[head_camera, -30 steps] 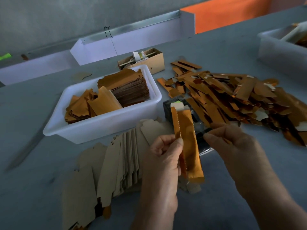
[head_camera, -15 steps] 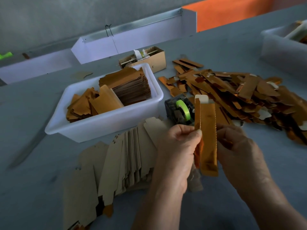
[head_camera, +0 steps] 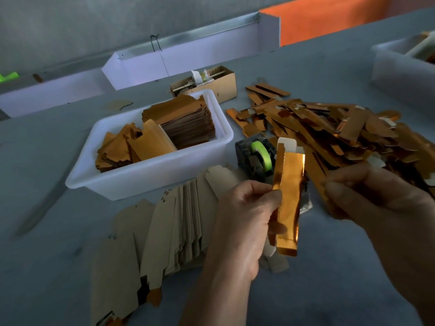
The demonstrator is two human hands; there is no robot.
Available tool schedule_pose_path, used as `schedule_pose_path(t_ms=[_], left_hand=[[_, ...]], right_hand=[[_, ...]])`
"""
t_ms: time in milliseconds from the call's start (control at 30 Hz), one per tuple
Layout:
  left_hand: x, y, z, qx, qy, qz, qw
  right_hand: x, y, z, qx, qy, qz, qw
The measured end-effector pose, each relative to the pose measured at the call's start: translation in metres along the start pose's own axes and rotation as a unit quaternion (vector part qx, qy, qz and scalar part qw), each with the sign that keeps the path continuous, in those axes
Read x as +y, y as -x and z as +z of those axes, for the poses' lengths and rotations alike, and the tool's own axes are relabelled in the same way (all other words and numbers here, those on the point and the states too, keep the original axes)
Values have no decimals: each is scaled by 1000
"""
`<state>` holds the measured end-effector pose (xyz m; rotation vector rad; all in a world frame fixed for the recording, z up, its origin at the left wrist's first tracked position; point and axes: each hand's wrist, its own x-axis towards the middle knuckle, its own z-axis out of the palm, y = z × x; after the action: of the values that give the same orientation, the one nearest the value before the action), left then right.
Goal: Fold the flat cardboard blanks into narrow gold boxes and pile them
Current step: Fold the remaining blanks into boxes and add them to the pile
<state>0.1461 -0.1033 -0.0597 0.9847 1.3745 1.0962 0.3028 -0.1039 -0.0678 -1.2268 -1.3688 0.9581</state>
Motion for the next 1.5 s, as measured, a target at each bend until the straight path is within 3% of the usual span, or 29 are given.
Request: schedule_pose_path(t_ms=[133,367,467,767,1200,1500], left_hand=[[-1,6,-4,-19,53,-4,998],[-1,12,-3,-19,55,9,998],[1,15,-3,-27,72,12,997],[1,16,-9,-72,48,7,996],[-5,25,2,15,30,53,998],[-3,34,5,96,-54,173,979]], right_hand=[[-16,-1,6,-97,23,-59,993],[-22,0,16,-132,87,-61,986],[-25,-1,16,-113,160,-68,978],[-25,-3,20,-83,177,-28,980],[-36,4,29,-40,302,-3,952],[-42,6,26,-4,340,-4,940]])
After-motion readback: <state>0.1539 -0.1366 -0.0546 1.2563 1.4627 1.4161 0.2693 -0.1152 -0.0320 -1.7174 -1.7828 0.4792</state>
